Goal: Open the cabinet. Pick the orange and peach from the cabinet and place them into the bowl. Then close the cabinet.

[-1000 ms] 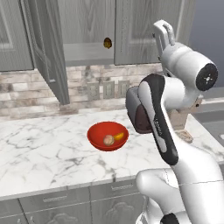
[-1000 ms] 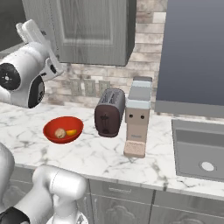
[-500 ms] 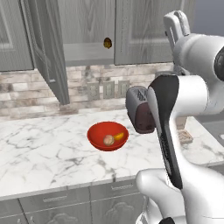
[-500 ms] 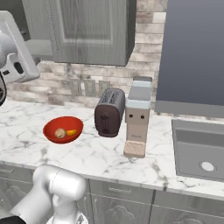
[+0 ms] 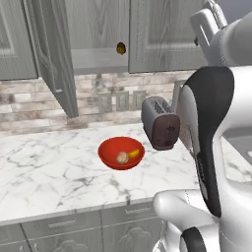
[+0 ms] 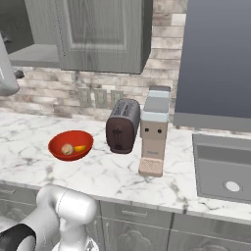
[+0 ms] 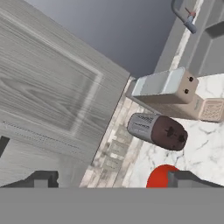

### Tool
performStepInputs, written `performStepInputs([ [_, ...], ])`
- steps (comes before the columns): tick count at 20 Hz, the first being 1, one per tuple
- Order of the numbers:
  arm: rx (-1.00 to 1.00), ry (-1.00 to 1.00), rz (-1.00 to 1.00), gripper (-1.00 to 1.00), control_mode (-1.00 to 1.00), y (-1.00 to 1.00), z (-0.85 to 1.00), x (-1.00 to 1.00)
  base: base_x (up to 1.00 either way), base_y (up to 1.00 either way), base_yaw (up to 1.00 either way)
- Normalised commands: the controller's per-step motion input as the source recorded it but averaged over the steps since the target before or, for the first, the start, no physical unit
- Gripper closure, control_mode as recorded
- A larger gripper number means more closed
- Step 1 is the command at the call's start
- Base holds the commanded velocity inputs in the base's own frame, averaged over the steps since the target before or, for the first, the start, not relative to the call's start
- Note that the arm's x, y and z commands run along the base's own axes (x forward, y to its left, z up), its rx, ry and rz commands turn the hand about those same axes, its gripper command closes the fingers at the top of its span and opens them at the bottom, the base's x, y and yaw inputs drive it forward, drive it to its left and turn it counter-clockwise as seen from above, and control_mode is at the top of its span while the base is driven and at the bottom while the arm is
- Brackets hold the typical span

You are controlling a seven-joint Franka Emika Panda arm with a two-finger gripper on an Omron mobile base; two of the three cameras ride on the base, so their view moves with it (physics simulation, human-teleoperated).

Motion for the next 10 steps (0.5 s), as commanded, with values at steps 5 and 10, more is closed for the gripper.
performStepInputs([
  [5, -0.01, 0.0, 0.0, -1.0, -1.0, 0.34, -0.38, -0.17, 0.0, 0.0, 0.0],
  [10, -0.02, -0.08, 0.0, -1.0, -1.0, 0.44, -0.52, -0.19, 0.0, 0.0, 0.0],
])
